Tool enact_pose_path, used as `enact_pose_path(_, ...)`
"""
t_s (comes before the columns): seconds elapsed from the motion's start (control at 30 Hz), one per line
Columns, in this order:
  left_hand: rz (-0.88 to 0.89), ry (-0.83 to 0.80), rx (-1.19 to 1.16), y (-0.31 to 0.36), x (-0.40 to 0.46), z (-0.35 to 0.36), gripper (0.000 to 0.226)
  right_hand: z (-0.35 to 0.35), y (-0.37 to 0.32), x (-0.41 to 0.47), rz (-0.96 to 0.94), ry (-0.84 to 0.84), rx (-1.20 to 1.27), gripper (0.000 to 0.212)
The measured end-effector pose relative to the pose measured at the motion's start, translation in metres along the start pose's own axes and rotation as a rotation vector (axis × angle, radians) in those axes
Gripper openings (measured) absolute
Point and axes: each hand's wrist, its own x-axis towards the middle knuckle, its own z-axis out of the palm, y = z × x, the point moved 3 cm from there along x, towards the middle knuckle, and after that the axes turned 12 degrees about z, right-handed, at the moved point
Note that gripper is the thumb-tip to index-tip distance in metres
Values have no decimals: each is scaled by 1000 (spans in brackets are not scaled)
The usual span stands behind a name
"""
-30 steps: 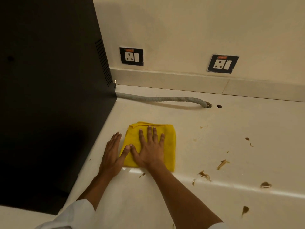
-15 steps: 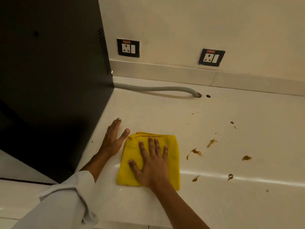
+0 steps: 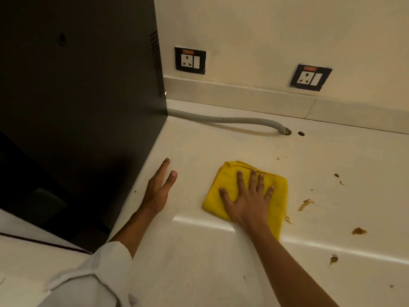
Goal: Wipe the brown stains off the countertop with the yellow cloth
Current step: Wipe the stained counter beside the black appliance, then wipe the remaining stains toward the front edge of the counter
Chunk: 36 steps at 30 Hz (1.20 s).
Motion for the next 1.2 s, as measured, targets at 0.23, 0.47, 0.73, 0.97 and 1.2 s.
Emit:
enact_pose_path(0.23,-55,30,-175,-18,8,-6,66,11,-62,40,-87,-59,11,92)
enact_pose_path(0.47,-109,41,-248,-23,15,-8,65,26,-112,-10,-254,-105,42,96)
enact_pose_path(0.73,21,-249,345,-11,8,11,71,16,-84,-88,-293,-104,103,95)
enact_pose_path(0.97,185,-408,618,14,-20,63,87,0,-12,-138,-207,-54,120,94)
enact_pose_path(1.2,372,-586,733,57,-46,153,91,-17,59,-152,-87,-8,92,97)
